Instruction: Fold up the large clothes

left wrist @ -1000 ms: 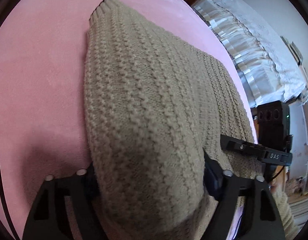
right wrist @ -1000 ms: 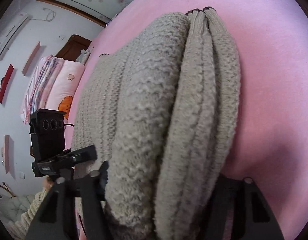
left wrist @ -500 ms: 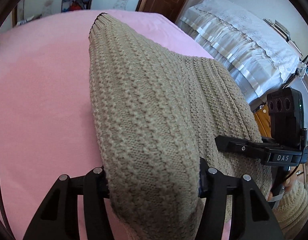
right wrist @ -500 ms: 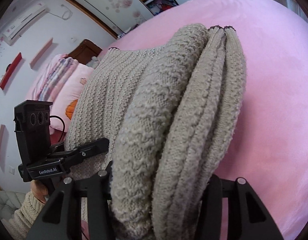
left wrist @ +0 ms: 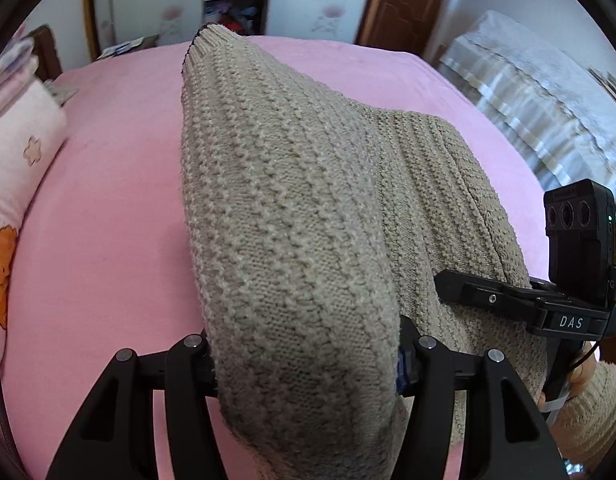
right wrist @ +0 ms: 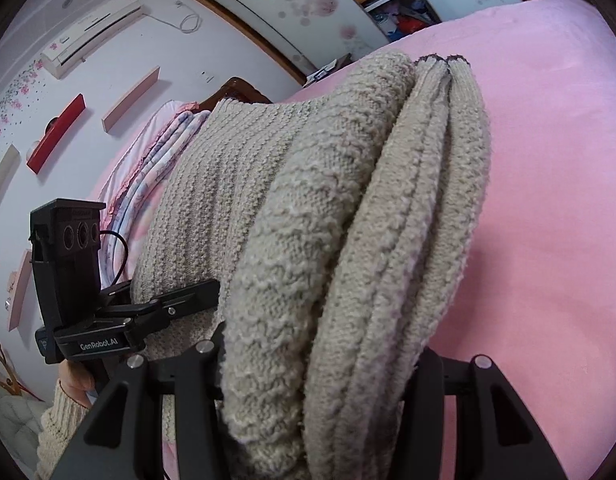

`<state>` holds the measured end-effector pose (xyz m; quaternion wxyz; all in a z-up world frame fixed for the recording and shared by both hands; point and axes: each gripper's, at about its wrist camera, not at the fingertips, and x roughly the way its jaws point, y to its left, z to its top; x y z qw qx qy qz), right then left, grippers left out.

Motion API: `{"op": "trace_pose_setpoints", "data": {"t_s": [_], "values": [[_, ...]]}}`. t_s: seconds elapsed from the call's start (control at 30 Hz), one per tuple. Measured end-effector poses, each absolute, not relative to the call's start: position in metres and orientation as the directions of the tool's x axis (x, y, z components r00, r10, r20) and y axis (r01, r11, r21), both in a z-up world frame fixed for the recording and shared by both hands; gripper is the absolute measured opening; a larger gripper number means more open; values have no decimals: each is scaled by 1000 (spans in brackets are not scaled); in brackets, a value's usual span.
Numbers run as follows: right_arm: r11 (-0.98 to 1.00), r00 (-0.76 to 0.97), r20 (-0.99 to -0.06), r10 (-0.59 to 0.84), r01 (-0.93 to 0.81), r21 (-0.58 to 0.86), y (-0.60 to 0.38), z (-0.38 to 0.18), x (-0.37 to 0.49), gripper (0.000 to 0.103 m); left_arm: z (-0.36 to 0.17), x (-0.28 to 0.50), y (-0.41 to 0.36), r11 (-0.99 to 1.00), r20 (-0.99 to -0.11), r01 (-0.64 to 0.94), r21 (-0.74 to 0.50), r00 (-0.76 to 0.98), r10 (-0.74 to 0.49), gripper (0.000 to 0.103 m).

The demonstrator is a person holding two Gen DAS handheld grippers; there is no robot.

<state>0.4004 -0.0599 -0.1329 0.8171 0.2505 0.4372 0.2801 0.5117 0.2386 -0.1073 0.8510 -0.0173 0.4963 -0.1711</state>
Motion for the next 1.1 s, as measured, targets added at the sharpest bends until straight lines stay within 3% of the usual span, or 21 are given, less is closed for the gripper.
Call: {"op": "trace_pose_setpoints", "data": {"t_s": [0.23,0.3,0.37,0.43,0.5,0.57,0.83,1.1], "values": [[762,409,-656,634,-187,620,-23,-217,456,50,-222,577,306,951,-878,201,-233,378,-295,62],[800,384,-710,590,-162,577,-12,-242,466,51,-255,586,311,954,-887,204,-221,365,-284,73],[808,368,-727,580,-150,569,-15,-256,471,58,-264,582,325,951,-857,204,-232,419,-299,95],[805,361,-724,588,-171,568,-18,-255,474,63,-262,576,330,960,-833,211,-183,485,-266,102],[850,391,-755,527,-226,477,-19,-245,469,77,-258,572,333,960,-821,219,-176,506,-266,102],[888,437,-777,454,-289,356,-17,-229,460,81,-251,565,336,967,-809,213,-142,537,-237,102],[944,565,-769,299,-296,149,-12,-159,400,81,-180,517,319,988,-757,100,118,653,24,101],[970,613,-752,242,-162,181,-11,-74,295,81,-97,401,262,994,-721,99,48,692,-34,101]]}}
